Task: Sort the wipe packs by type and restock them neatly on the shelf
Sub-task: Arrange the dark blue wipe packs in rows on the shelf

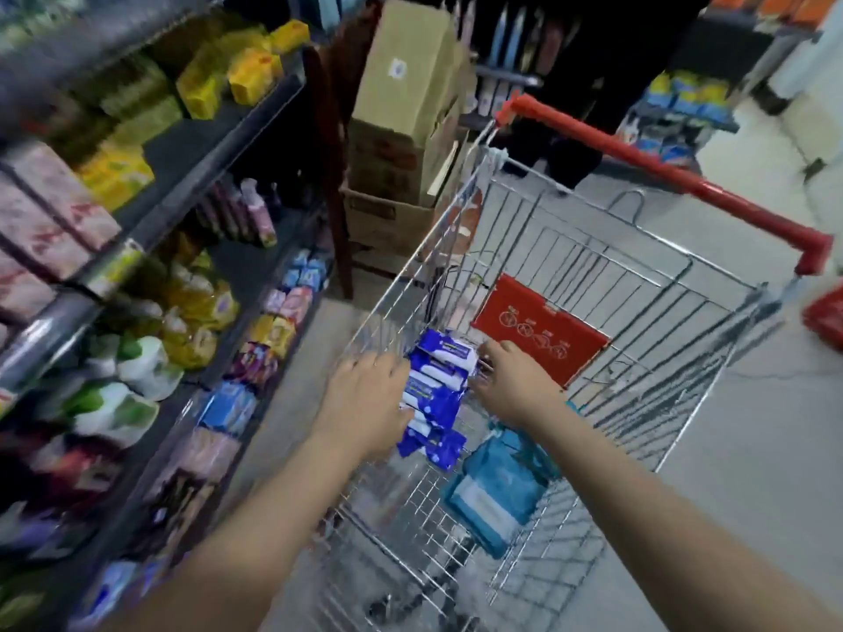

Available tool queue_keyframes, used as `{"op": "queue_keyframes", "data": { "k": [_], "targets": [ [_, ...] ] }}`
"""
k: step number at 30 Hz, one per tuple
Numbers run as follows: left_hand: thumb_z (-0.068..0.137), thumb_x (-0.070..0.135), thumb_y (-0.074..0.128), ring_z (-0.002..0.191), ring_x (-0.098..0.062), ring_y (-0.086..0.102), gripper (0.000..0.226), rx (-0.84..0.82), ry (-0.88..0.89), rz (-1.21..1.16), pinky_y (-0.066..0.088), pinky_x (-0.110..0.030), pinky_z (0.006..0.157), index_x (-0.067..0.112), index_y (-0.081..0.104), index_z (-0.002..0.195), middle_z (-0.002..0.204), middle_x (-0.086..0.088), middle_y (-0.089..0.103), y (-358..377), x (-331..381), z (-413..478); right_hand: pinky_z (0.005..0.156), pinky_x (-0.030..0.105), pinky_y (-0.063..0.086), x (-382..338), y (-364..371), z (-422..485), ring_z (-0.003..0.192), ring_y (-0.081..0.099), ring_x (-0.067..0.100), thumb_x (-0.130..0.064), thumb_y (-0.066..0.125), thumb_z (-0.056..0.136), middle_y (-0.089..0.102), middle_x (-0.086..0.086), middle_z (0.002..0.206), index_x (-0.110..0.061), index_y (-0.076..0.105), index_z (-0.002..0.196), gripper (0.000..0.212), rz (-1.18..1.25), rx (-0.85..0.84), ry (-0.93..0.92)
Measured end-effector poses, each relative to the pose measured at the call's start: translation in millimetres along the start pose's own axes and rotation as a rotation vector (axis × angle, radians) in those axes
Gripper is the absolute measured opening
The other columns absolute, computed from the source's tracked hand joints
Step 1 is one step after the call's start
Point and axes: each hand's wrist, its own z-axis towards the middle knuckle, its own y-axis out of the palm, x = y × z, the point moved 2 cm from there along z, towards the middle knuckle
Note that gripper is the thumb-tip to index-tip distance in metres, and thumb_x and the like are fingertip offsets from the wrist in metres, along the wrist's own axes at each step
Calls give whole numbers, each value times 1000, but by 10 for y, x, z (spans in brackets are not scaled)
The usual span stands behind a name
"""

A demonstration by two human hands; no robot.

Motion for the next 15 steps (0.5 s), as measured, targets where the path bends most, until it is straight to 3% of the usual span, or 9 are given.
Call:
{"op": "queue_keyframes", "data": {
  "k": [2,6,10,13,15],
  "targets": [
    [92,46,49,128,-23,42,52,-92,-56,-14,33,-35,103,19,39,135,139,-3,45,354,130,497,97,39,45,271,224,525,124,47,30,-36,56,92,42,12,141,-13,37,141,58,-3,-89,-49],
    [92,41,49,120,-26,48,45,-187,-152,-53,37,-36,96,18,43,131,129,-6,51,1013,323,1306,90,42,46,749,746,1366,117,50,36,-31,54,93,48,17,131,-7,42,130,46,41,-189,-114],
    [90,41,48,121,-28,48,50,-295,-238,-77,41,-38,94,14,43,133,131,-7,49,1582,385,1737,95,42,43,1116,1273,2012,119,50,37,-29,46,98,49,23,133,-1,38,134,46,175,-280,-73],
    [74,34,52,100,-38,62,55,-291,-240,-147,51,-45,81,4,57,120,111,-17,61,1919,364,1901,97,38,37,1286,1653,2314,121,48,38,-32,41,100,46,26,135,2,30,141,54,203,-310,-26],
    [81,33,55,105,-36,59,51,-331,-296,-123,47,-42,85,9,52,126,117,-12,59,2101,296,1976,99,39,36,1318,1868,2443,124,44,37,-34,42,99,43,23,140,0,28,144,57,219,-324,3]
  ]
}}
